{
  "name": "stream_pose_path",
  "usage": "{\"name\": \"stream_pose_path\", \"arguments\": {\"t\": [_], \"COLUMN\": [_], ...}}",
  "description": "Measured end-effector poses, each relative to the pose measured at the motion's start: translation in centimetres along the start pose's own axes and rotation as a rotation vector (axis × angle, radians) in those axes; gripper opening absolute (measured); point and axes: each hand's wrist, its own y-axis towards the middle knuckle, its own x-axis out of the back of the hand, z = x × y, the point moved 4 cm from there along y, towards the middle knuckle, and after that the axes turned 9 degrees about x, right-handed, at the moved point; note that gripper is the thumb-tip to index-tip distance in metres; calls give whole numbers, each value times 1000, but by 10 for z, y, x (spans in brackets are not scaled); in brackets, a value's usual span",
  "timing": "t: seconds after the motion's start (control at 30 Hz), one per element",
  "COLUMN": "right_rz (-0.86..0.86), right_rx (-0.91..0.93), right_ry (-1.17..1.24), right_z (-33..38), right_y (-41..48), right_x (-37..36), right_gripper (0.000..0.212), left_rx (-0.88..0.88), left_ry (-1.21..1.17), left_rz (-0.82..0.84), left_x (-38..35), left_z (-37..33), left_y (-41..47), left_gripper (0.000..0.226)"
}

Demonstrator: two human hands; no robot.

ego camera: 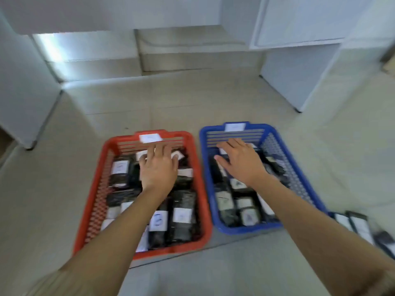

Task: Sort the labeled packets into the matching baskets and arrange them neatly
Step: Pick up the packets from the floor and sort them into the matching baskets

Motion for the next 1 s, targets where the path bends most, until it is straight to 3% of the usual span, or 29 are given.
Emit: {"name": "stream_pose_path", "arguments": {"t": [0.07,0.3,0.53,0.63,0.73,0.87,1.0], "right_rz": [74,159,298,338,347,289,244], "right_rx": [-111,-452,-720,-780,-811,-827,-934], "right_ry": [-16,-34,363,524,577,591,550], "right_z": [-51,-178,-240,-251,-251,-252,-255], "right_y": [-54,-233,-355,-385,-403,-408,-407], "right_x": [19,49,15,2,-9,-15,-12], "right_gripper": [54,42,49,75,93,85,70], "left_rx": [-104,-422,-705,-659,-493,-336,-319], "left_ry": [-56,-132,-116,-36,12,-9,-329], "left_rz": [32,197,609,679,740,894,806], "left_x": [-1,-31,-102,-127,-141,-147,-129], "left_z": [-64,-256,-354,-371,-376,-378,-386], "left_y": [-18,-100,-192,-210,-203,-187,-182], "left_gripper": [35,40,47,59,69,54,33]}}
